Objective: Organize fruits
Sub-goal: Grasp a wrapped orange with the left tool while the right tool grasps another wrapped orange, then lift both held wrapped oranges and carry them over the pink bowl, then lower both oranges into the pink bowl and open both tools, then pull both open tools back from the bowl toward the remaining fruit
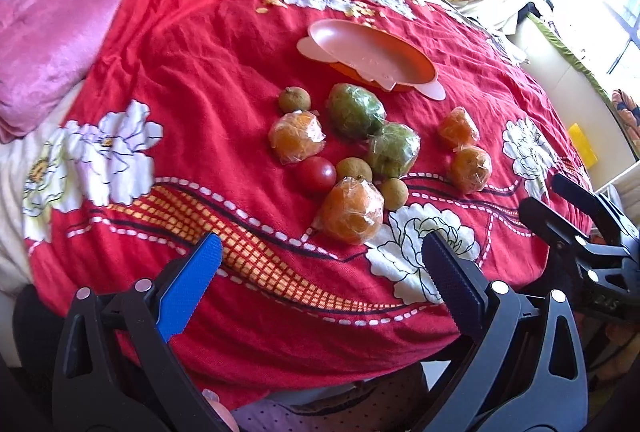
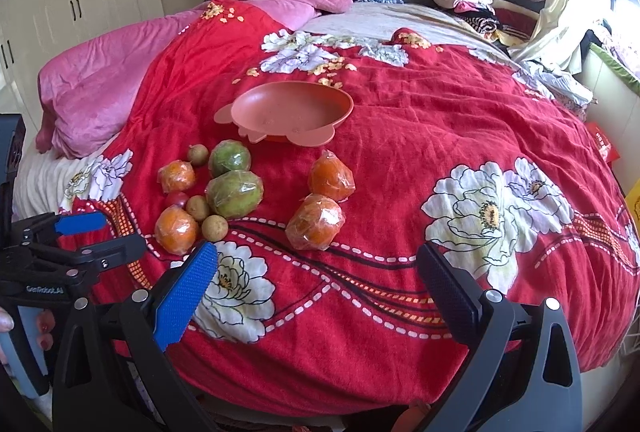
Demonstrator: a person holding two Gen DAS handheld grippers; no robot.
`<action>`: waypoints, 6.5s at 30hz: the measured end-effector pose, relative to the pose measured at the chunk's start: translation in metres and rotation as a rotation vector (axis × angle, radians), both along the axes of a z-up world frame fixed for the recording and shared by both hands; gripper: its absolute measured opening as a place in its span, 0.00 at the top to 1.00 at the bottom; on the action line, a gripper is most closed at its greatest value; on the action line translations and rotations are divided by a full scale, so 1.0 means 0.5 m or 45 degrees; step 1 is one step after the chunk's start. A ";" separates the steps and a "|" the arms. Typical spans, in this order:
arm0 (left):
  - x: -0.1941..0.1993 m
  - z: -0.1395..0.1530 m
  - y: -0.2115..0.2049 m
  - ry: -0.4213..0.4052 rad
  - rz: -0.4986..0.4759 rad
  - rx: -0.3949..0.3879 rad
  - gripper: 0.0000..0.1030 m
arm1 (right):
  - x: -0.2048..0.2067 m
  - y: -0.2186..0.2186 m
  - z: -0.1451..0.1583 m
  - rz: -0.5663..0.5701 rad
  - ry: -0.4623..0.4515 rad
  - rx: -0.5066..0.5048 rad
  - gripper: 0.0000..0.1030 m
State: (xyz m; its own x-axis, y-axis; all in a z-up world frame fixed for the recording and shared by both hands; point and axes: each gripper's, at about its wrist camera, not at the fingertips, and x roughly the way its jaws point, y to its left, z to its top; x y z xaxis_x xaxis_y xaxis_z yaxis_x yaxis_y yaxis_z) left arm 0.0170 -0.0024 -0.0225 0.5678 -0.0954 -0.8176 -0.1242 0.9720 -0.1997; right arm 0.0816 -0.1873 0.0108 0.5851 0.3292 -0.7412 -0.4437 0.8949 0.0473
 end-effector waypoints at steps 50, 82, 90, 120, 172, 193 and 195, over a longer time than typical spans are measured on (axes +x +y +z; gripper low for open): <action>0.152 0.037 0.033 -0.048 -0.194 -0.170 0.68 | 0.142 0.038 0.006 0.195 0.085 0.130 0.59; 0.413 0.019 0.032 0.053 -0.273 -0.122 0.68 | 0.270 0.111 -0.010 0.249 0.056 0.081 0.59; 0.438 -0.002 0.042 0.081 -0.263 -0.124 0.68 | 0.293 0.132 -0.033 0.270 0.085 0.053 0.59; 0.443 -0.012 0.045 0.081 -0.266 -0.117 0.68 | 0.305 0.161 -0.064 0.289 0.114 -0.011 0.51; 0.320 0.115 0.055 -0.106 -0.152 0.045 0.10 | 0.231 0.078 0.051 0.151 -0.031 0.108 0.12; 0.240 0.102 0.102 -0.093 -0.094 0.069 0.09 | 0.159 0.095 0.057 0.247 -0.027 0.092 0.07; 0.233 0.096 0.104 -0.084 -0.095 0.077 0.09 | 0.151 0.098 0.055 0.262 -0.022 0.086 0.07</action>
State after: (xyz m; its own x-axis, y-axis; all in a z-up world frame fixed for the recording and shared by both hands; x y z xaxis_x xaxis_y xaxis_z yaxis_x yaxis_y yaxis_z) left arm 0.1334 0.0493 0.0257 0.6136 -0.0907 -0.7844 -0.0397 0.9886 -0.1453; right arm 0.1573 -0.1383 0.0381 0.5129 0.4915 -0.7038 -0.6177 0.7806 0.0950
